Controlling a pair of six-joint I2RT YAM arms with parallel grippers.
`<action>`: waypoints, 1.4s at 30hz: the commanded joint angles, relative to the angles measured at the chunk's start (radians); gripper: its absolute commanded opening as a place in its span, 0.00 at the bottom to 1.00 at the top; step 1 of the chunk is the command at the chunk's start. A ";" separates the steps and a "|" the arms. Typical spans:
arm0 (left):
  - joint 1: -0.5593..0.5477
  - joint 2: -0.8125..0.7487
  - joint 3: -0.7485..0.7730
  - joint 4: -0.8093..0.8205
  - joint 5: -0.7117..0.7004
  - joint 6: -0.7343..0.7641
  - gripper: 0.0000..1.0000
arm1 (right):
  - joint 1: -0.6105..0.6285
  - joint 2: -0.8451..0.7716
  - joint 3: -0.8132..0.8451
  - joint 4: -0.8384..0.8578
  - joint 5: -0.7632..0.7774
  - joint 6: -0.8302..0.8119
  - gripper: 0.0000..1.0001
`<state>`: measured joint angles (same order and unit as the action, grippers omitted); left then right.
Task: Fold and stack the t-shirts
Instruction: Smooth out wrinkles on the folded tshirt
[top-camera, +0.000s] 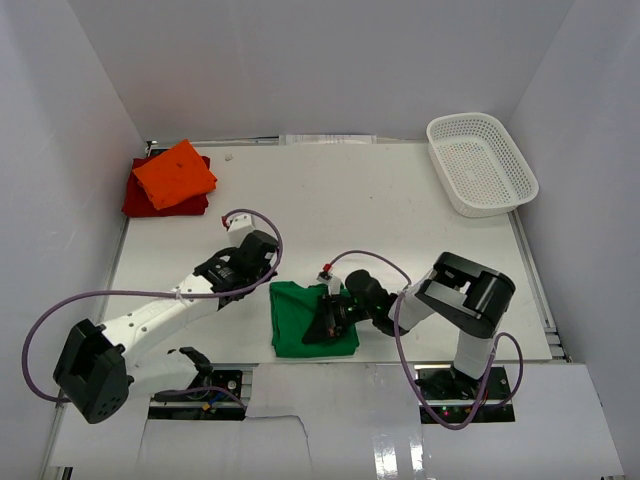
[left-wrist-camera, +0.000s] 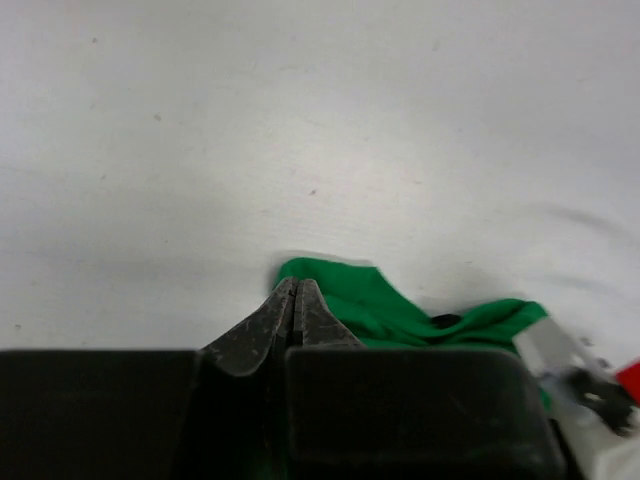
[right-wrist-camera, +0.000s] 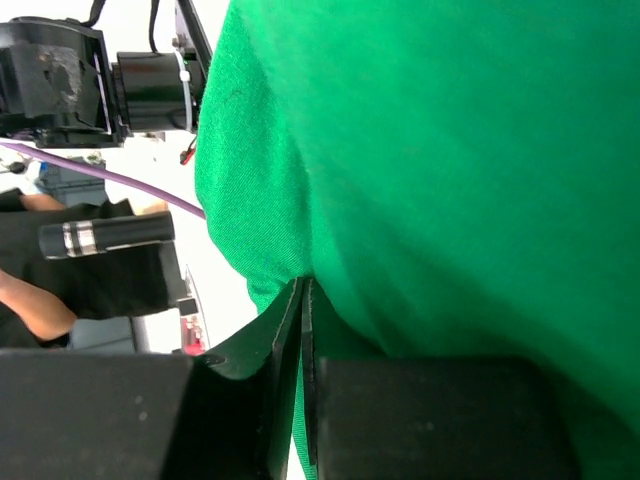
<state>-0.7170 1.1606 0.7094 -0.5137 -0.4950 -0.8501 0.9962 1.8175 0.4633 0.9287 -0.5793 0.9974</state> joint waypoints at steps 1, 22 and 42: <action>0.001 -0.067 0.082 -0.088 0.004 0.045 0.13 | 0.007 -0.040 0.034 -0.102 0.021 -0.081 0.09; -0.009 -0.323 -0.260 0.299 0.493 -0.049 0.16 | -0.240 0.036 0.233 -0.253 -0.111 -0.241 0.08; -0.016 -0.279 -0.273 0.380 0.565 0.020 0.32 | -0.310 -0.089 0.351 -0.522 -0.013 -0.388 0.14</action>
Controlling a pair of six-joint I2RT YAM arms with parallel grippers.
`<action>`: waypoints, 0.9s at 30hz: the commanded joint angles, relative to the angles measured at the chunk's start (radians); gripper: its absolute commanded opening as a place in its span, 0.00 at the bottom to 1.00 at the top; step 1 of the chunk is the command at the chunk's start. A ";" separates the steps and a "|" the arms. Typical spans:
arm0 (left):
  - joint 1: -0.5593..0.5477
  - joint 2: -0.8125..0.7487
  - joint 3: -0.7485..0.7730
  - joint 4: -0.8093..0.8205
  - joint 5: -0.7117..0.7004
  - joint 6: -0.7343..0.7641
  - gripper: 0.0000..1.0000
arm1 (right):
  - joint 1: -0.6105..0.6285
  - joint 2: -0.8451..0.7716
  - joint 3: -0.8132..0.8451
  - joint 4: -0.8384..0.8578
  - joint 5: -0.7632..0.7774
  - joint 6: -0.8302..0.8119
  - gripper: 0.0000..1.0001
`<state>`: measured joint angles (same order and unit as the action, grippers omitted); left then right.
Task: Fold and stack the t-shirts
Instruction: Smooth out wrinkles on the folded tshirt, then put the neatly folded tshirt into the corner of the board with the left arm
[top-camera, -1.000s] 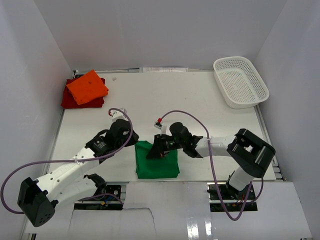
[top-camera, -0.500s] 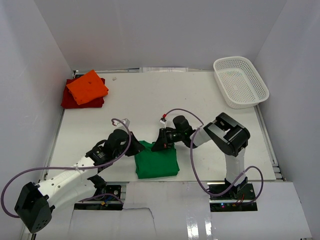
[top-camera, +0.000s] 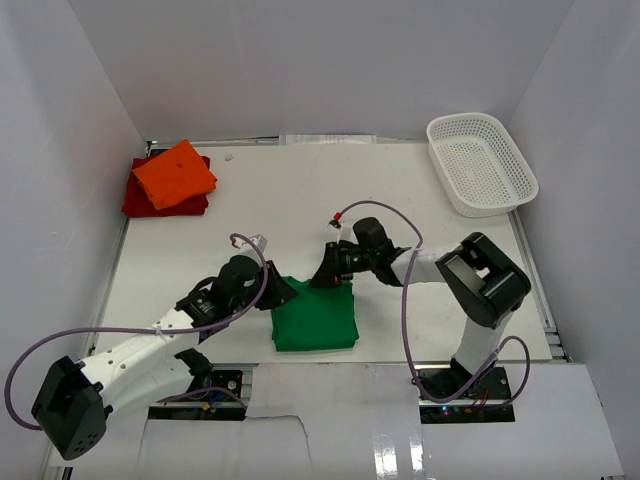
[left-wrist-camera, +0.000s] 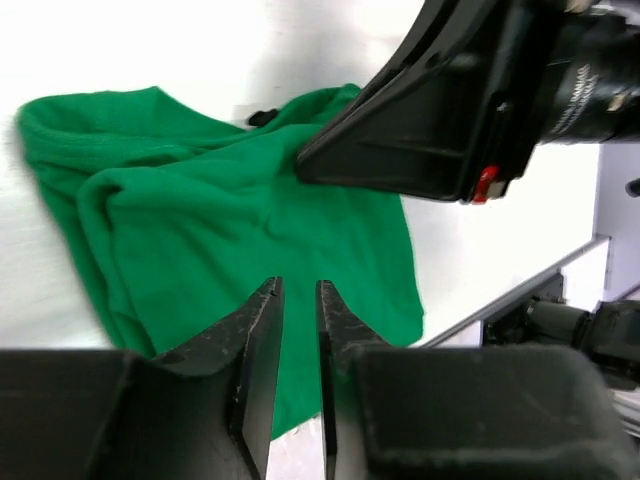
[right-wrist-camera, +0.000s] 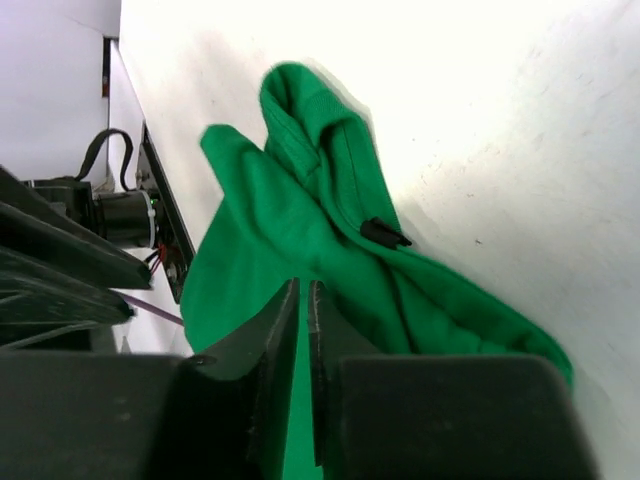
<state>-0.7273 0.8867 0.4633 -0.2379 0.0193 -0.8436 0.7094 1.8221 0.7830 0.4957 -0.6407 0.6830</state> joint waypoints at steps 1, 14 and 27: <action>-0.007 0.003 -0.034 0.118 0.056 0.012 0.35 | -0.028 -0.140 0.030 -0.138 0.068 -0.089 0.20; -0.007 0.239 0.103 -0.151 -0.140 -0.043 0.84 | -0.080 -0.450 -0.043 -0.402 0.234 -0.246 0.87; -0.007 0.156 0.087 -0.248 -0.202 -0.023 0.88 | -0.114 -0.514 -0.108 -0.428 0.227 -0.269 0.89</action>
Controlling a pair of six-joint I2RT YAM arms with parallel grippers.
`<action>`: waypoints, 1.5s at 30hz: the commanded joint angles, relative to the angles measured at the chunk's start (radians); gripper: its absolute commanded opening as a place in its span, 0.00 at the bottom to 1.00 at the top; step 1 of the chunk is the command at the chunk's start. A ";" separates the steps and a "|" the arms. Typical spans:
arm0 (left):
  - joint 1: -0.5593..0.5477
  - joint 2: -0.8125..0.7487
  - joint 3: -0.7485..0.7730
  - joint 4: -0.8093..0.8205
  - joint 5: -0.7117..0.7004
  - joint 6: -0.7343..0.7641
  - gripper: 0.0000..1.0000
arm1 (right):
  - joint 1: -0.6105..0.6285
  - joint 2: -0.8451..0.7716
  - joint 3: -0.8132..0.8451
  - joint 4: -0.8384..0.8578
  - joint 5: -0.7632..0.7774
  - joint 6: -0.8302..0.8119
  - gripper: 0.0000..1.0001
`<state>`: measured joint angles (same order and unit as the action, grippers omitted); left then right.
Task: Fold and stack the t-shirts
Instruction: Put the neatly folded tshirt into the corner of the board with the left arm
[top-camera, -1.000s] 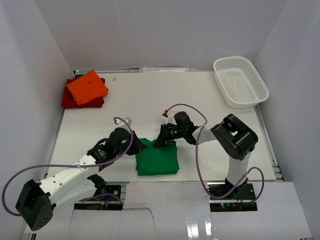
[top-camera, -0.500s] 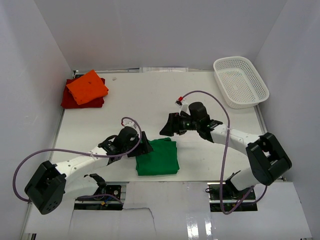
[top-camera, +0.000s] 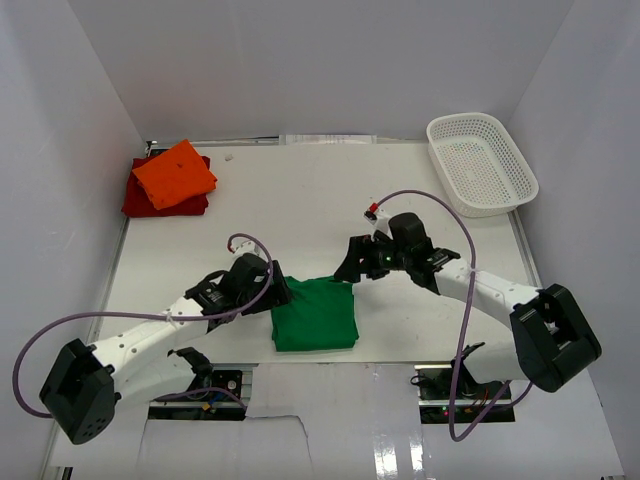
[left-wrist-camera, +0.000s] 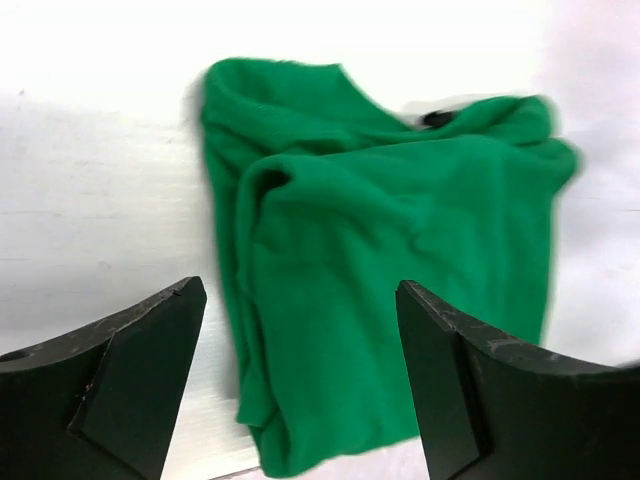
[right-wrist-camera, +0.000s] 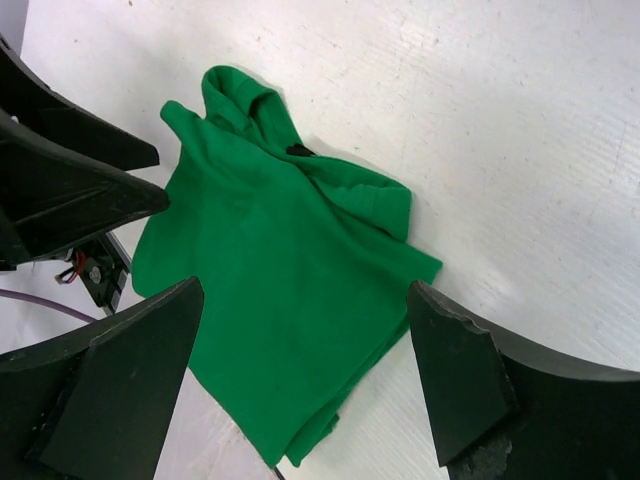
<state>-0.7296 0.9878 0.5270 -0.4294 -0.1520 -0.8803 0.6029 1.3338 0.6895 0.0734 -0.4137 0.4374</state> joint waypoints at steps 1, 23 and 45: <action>-0.005 0.083 0.024 -0.055 -0.027 0.012 0.88 | -0.009 -0.028 -0.015 -0.007 -0.004 -0.025 0.89; 0.027 0.459 0.071 0.122 0.062 0.134 0.00 | -0.100 -0.170 -0.110 -0.030 -0.034 -0.020 0.86; 0.598 1.259 1.675 -0.121 0.060 0.644 0.00 | -0.129 -0.285 -0.037 -0.130 -0.051 -0.026 0.85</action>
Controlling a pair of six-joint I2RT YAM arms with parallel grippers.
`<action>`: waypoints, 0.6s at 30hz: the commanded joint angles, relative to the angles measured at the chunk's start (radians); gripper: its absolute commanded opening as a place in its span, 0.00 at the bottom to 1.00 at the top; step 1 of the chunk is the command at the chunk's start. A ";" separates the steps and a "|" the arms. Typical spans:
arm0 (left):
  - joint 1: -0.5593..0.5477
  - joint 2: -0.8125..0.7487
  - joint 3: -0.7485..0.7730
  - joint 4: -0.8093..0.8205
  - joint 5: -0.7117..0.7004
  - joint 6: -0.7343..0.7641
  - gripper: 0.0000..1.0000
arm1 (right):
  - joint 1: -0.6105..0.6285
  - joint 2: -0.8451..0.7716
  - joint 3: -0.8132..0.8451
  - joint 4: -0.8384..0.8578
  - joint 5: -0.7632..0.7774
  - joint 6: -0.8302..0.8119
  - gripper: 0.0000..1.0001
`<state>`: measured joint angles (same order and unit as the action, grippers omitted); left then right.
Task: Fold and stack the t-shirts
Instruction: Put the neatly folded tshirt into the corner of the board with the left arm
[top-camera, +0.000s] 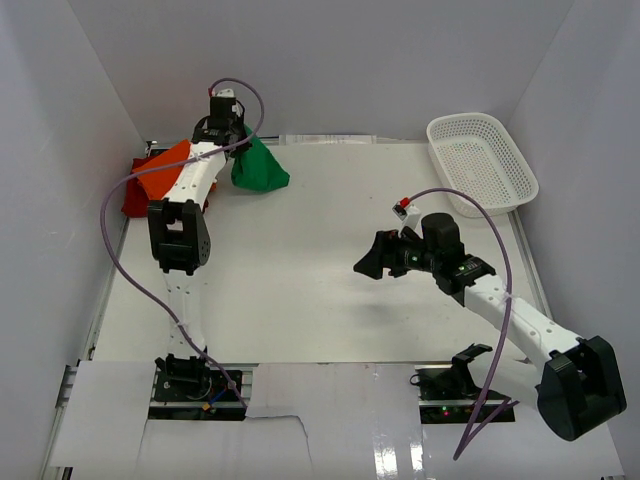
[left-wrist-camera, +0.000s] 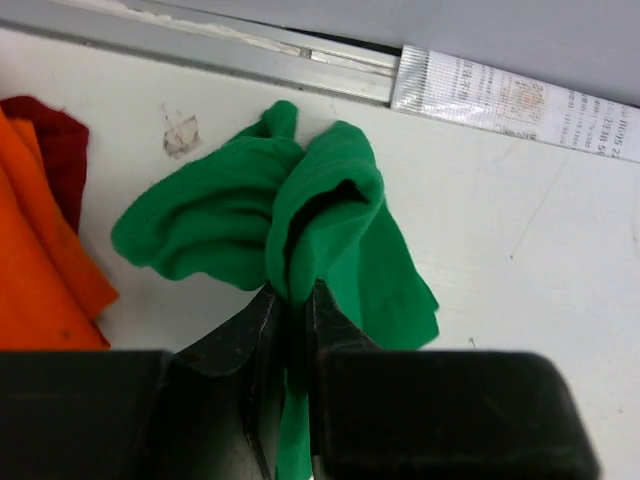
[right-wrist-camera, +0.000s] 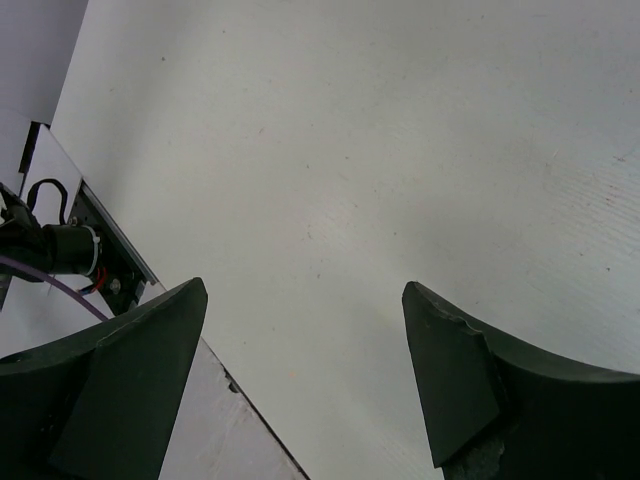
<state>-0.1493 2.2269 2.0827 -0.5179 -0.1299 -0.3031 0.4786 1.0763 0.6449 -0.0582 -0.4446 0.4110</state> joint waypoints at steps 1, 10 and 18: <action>0.030 0.039 0.147 -0.037 0.048 0.070 0.00 | -0.005 -0.030 0.003 0.001 -0.023 0.000 0.85; 0.100 0.122 0.255 0.002 0.049 0.113 0.00 | -0.005 -0.055 -0.010 -0.006 -0.025 0.008 0.85; 0.201 0.080 0.251 0.009 0.093 0.105 0.00 | -0.005 -0.049 -0.018 -0.003 -0.035 0.015 0.85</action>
<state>0.0051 2.3703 2.3032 -0.5400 -0.0517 -0.2100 0.4778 1.0393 0.6373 -0.0692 -0.4561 0.4191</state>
